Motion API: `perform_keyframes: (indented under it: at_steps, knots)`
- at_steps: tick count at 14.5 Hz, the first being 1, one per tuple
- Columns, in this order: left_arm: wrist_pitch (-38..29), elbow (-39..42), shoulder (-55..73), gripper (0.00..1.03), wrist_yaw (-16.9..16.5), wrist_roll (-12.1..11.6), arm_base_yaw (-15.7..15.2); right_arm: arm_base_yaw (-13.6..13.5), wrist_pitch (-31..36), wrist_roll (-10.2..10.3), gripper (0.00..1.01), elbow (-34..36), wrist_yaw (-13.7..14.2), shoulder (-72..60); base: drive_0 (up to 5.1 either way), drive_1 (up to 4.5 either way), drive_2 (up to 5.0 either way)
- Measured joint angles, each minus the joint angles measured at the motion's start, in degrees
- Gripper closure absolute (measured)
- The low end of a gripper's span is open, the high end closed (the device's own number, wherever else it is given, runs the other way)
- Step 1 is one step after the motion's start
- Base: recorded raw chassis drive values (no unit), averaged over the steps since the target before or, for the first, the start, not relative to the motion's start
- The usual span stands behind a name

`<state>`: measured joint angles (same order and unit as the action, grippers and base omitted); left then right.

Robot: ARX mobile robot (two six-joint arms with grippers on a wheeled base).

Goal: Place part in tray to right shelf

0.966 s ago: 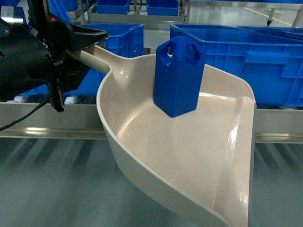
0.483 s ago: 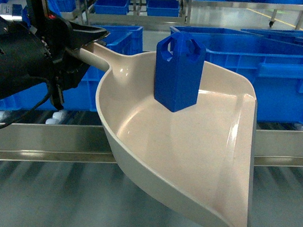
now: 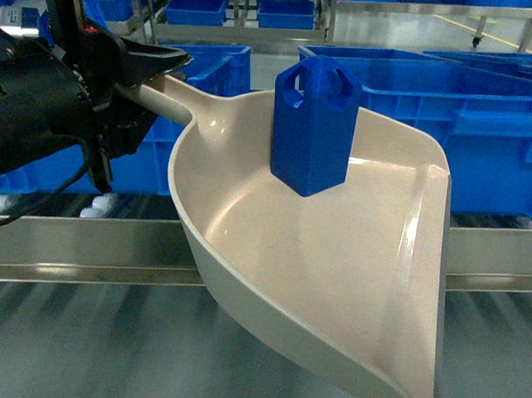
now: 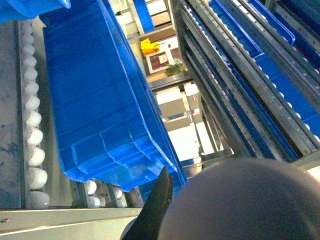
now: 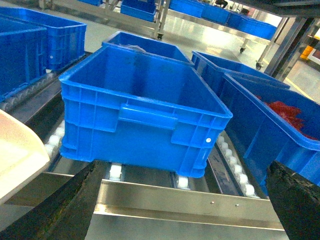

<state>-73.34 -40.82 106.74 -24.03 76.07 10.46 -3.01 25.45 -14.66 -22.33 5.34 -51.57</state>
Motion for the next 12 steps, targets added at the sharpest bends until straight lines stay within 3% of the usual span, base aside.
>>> perform_keyframes:
  at_steps: [11, 12]
  knots:
    - [0.0, 0.0, 0.0, 0.90, 0.0, 0.0, 0.0, 0.0, 0.0, 0.0, 0.03, 0.0, 0.0, 0.0, 0.0, 4.29, -4.3]
    - [0.0, 0.0, 0.0, 0.90, 0.0, 0.0, 0.0, 0.0, 0.0, 0.0, 0.03, 0.0, 0.0, 0.0, 0.0, 0.00, 0.0]
